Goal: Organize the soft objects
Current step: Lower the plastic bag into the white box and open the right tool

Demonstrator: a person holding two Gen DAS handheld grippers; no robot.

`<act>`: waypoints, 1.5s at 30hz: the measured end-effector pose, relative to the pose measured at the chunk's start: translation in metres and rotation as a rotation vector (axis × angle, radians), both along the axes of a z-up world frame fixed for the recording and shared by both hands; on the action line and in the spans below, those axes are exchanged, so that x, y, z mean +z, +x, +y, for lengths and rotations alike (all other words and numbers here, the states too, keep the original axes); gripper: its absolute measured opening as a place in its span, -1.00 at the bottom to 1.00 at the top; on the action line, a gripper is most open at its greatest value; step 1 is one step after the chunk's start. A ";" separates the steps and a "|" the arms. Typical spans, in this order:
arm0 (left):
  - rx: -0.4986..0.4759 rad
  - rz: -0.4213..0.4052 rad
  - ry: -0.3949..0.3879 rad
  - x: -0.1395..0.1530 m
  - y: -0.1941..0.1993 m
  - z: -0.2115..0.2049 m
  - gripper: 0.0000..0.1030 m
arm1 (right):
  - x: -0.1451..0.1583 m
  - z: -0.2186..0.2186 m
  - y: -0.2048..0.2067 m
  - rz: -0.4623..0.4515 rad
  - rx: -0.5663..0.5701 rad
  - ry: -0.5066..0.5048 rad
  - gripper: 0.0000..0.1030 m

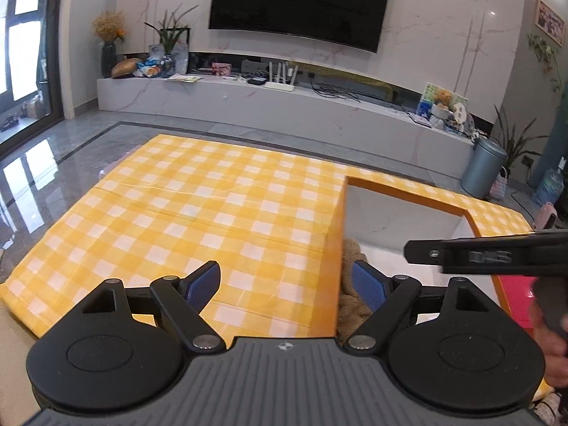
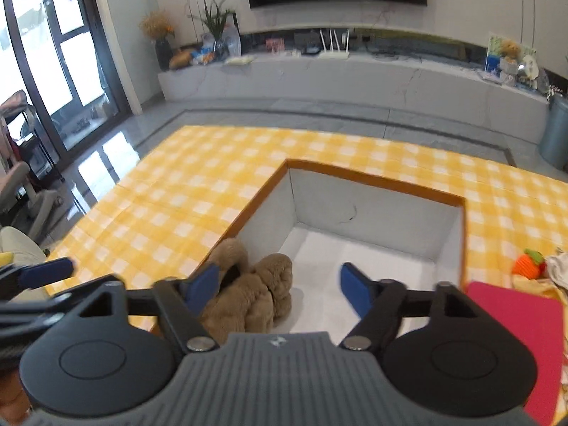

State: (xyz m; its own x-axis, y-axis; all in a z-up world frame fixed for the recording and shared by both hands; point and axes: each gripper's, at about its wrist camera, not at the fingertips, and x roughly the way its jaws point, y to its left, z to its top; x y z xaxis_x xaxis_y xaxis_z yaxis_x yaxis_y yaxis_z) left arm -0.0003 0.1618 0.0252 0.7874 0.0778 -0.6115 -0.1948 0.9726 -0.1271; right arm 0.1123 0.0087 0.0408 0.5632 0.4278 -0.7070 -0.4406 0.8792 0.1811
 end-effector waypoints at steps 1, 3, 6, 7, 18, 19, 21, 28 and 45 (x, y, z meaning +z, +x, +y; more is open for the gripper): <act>0.009 -0.001 0.001 0.000 0.000 0.002 0.90 | -0.006 0.008 0.007 0.017 0.007 -0.018 0.14; 0.023 0.004 -0.005 -0.002 0.000 0.008 0.90 | -0.021 0.024 0.017 0.063 0.049 -0.054 0.01; 0.036 0.019 -0.024 -0.005 0.002 0.014 0.90 | -0.049 0.045 0.021 0.122 0.137 -0.120 -0.08; 0.039 0.023 -0.029 -0.006 0.003 0.016 0.90 | -0.054 0.050 0.019 0.131 0.171 -0.133 -0.09; 0.028 0.018 -0.039 -0.003 -0.001 0.014 0.90 | -0.091 0.074 -0.006 0.278 0.372 -0.356 0.02; 0.026 0.016 -0.040 -0.003 -0.001 0.014 0.90 | -0.090 0.073 -0.006 0.272 0.371 -0.355 0.02; 0.023 0.016 -0.041 -0.003 -0.001 0.014 0.90 | -0.088 0.072 -0.008 0.257 0.367 -0.347 0.05; 0.028 0.018 -0.041 -0.003 -0.001 0.014 0.90 | -0.048 0.049 -0.020 0.147 0.322 -0.181 0.22; 0.012 0.034 -0.025 -0.005 0.002 0.009 0.90 | -0.080 0.060 0.024 0.332 0.231 -0.296 -0.76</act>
